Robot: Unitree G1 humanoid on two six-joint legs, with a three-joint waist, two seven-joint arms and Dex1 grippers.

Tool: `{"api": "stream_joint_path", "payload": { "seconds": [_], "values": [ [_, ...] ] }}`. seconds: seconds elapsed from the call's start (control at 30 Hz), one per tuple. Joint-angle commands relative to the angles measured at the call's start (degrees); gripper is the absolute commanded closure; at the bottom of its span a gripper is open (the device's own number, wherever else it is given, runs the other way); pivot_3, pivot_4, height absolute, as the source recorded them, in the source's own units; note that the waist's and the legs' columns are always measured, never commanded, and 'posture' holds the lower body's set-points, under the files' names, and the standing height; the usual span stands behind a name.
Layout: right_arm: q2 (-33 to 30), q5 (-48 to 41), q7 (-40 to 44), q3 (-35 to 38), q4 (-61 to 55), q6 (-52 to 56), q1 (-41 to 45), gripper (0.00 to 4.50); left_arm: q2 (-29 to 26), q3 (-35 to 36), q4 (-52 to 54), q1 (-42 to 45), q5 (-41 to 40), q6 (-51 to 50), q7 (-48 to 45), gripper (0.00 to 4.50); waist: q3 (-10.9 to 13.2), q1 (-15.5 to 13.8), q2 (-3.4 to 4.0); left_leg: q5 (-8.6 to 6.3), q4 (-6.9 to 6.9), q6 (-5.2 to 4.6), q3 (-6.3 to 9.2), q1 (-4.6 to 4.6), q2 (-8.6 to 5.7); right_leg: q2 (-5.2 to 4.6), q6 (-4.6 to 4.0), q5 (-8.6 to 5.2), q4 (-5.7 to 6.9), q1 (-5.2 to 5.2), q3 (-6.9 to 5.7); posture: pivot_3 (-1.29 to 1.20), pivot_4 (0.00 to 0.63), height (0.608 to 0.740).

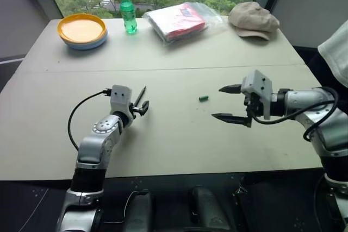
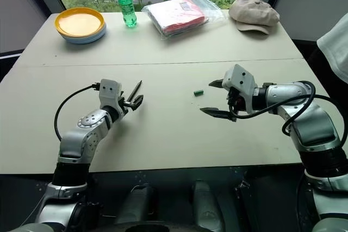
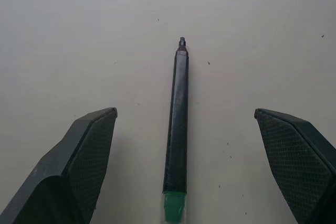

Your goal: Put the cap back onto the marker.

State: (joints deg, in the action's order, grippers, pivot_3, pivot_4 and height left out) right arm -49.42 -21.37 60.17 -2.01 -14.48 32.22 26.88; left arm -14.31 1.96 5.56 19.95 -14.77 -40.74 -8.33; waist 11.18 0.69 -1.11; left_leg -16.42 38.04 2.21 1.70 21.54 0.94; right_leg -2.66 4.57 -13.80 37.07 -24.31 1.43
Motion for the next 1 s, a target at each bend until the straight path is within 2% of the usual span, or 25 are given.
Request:
{"api": "stream_joint_path", "payload": {
  "seconds": [0.03,0.47,0.57,0.8,1.0],
  "values": [
    [0.2,-0.4,0.2,0.4,-1.2,-0.4,1.4,0.00,0.7,1.2,0.1,0.1,0.0,-2.6,1.0,0.10,0.0,0.0,0.00,0.00,0.00,0.00,0.00,-0.02,0.00,0.00,0.00,0.00,0.00,0.01,0.00,0.00,0.150,0.740],
    [1.2,-0.1,-1.3,0.6,-2.3,-0.3,0.5,0.00,-0.8,1.2,0.0,-0.3,1.4,-5.7,-0.1,0.10,0.0,0.2,0.01,0.00,0.00,0.00,0.00,-0.09,0.00,0.01,0.00,0.00,0.04,0.05,0.00,0.00,0.150,0.740],
    [1.3,-0.1,-1.6,0.6,-2.5,-0.2,0.3,0.00,-2.0,0.1,0.4,-1.0,2.5,-5.5,-0.6,0.88,0.0,0.3,0.01,0.00,0.00,0.00,0.00,-0.09,0.00,0.02,0.00,0.00,0.04,0.05,0.00,0.00,0.150,0.740],
    [1.2,-0.2,-1.9,0.8,-2.6,-0.3,0.0,0.00,-2.7,0.4,0.9,-2.2,3.0,-5.9,-1.2,4.39,0.0,0.0,0.02,0.00,0.00,0.00,0.00,-0.09,0.00,0.00,0.00,0.00,0.03,0.07,0.00,0.00,0.150,0.740],
    [1.3,0.1,-2.1,0.6,-2.1,-0.7,0.2,0.00,-2.9,1.1,1.3,-2.9,3.2,-6.0,-1.7,4.46,0.0,0.1,0.02,0.00,0.00,0.00,0.00,-0.10,0.00,0.01,0.00,0.00,0.03,0.07,0.00,0.00,0.150,0.740]
  ]
}}
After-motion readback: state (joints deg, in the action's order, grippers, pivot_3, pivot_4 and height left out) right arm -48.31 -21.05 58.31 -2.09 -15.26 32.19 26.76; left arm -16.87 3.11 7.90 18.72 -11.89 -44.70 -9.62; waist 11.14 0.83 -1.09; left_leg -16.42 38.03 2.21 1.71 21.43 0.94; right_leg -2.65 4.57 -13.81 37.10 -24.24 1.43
